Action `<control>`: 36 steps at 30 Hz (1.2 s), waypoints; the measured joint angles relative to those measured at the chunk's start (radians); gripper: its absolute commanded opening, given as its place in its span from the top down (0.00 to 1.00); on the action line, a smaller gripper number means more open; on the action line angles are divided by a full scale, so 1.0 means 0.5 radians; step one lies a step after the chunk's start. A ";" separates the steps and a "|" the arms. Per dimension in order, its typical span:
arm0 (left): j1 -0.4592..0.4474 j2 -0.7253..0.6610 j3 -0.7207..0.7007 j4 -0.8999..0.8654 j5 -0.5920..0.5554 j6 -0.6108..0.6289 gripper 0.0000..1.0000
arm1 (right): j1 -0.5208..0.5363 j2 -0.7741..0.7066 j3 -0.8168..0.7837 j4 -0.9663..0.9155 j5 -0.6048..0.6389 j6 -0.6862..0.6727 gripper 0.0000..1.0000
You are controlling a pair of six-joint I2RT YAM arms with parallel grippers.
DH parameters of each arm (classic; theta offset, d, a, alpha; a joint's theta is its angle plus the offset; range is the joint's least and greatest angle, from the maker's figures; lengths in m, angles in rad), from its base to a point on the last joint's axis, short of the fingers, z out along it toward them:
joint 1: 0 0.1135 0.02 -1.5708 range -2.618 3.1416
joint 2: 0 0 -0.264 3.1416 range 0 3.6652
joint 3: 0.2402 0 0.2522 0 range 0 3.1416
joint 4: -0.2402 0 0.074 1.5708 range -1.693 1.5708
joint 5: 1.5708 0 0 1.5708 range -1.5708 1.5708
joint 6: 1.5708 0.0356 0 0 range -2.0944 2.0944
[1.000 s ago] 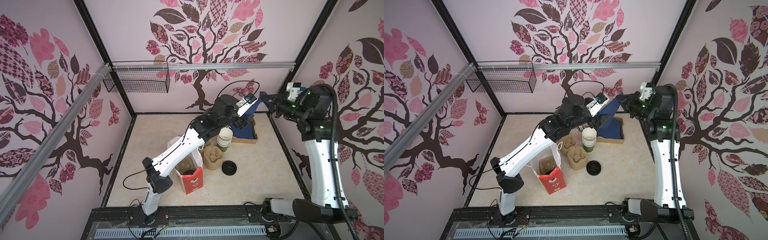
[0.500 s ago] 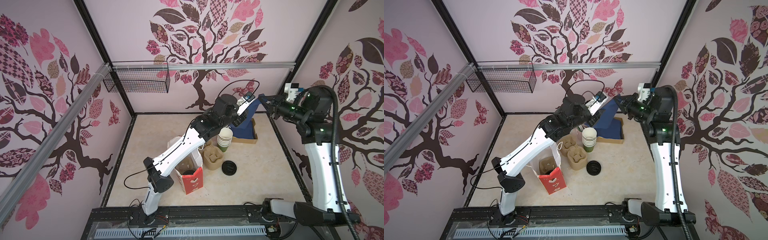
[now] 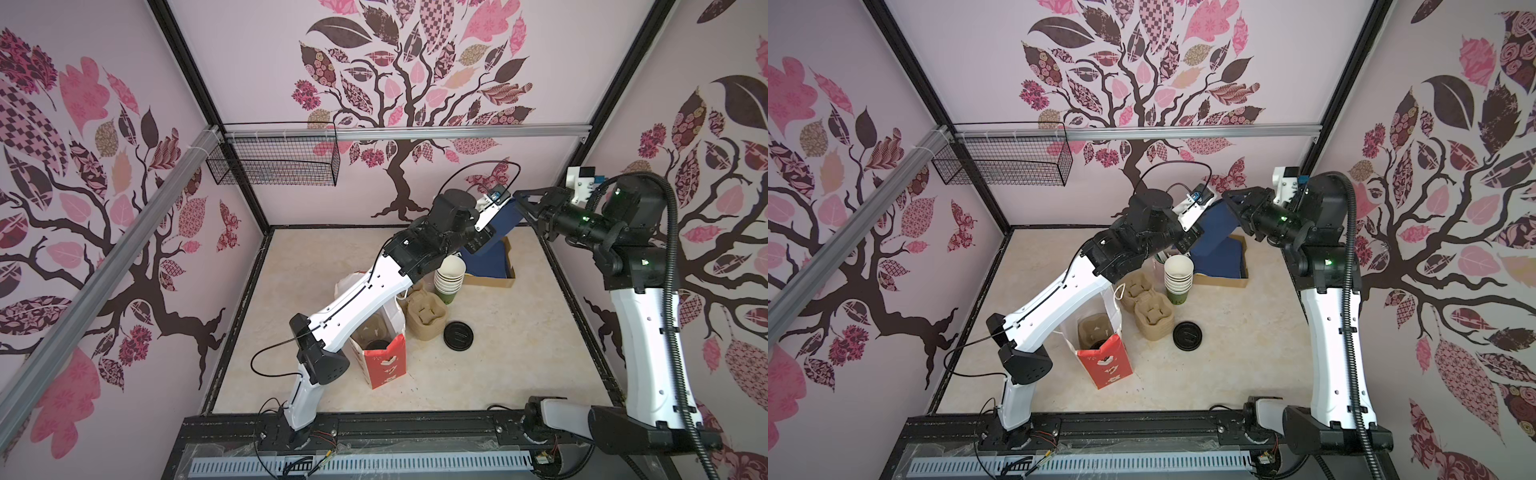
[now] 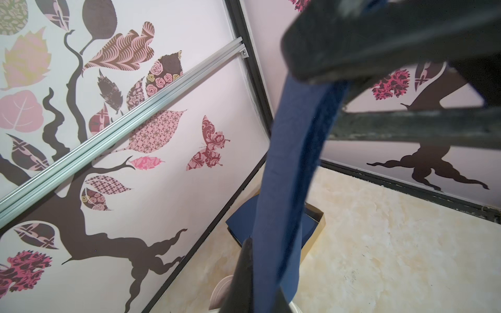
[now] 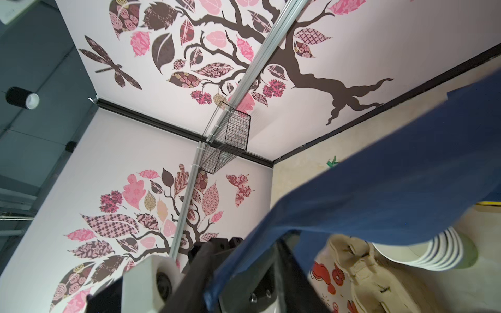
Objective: Pack a coffee takeout order
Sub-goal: Pick up the napkin from the napkin box.
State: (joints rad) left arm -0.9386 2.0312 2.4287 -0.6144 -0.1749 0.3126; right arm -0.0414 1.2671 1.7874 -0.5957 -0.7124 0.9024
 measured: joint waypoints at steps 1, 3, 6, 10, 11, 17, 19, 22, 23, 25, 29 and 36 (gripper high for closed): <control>0.000 -0.007 0.002 -0.006 -0.012 0.014 1.00 | 0.000 0.010 0.060 -0.053 -0.004 -0.085 0.24; 0.003 -0.046 0.002 -0.048 -0.036 0.052 1.00 | 0.000 0.022 0.182 -0.128 -0.011 -0.262 0.17; 0.020 -0.183 -0.011 -0.129 -0.048 0.091 1.00 | 0.001 -0.008 0.237 -0.150 -0.013 -0.515 0.15; 0.113 -0.491 -0.076 -0.200 -0.021 0.101 1.00 | 0.000 -0.023 0.208 -0.132 -0.070 -0.752 0.14; 0.161 -0.582 -0.082 -0.217 -0.005 0.089 1.00 | 0.000 -0.024 0.175 -0.097 -0.091 -0.792 0.14; 0.412 -0.932 -0.116 -0.297 0.089 -0.015 1.00 | 0.000 -0.206 -0.426 0.493 -0.184 -0.806 0.13; 0.436 -0.984 -0.121 -0.325 0.130 -0.041 1.00 | 0.000 -0.311 -0.723 0.790 -0.208 -0.771 0.14; 0.462 -1.028 -0.152 -0.362 0.190 -0.069 1.00 | 0.033 -0.386 -1.040 1.169 -0.262 -0.721 0.16; 0.469 -1.039 -0.173 -0.365 0.205 -0.075 1.00 | 0.080 -0.380 -1.102 1.278 -0.275 -0.733 0.15; 0.480 -1.061 -0.233 -0.365 0.222 -0.085 1.00 | 0.220 -0.352 -1.142 1.357 -0.291 -0.826 0.14; 0.490 -1.154 -0.479 -0.274 0.272 -0.092 1.00 | 0.494 -0.302 -1.112 1.461 -0.365 -1.056 0.15; 0.508 -1.341 -0.873 -0.031 0.420 -0.064 1.00 | 0.507 -0.172 -0.910 1.533 -0.437 -1.251 0.24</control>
State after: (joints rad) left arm -0.6846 1.3609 1.9923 -0.6296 0.0353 0.2806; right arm 0.2119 1.1809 1.3323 0.1707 -0.9310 0.2768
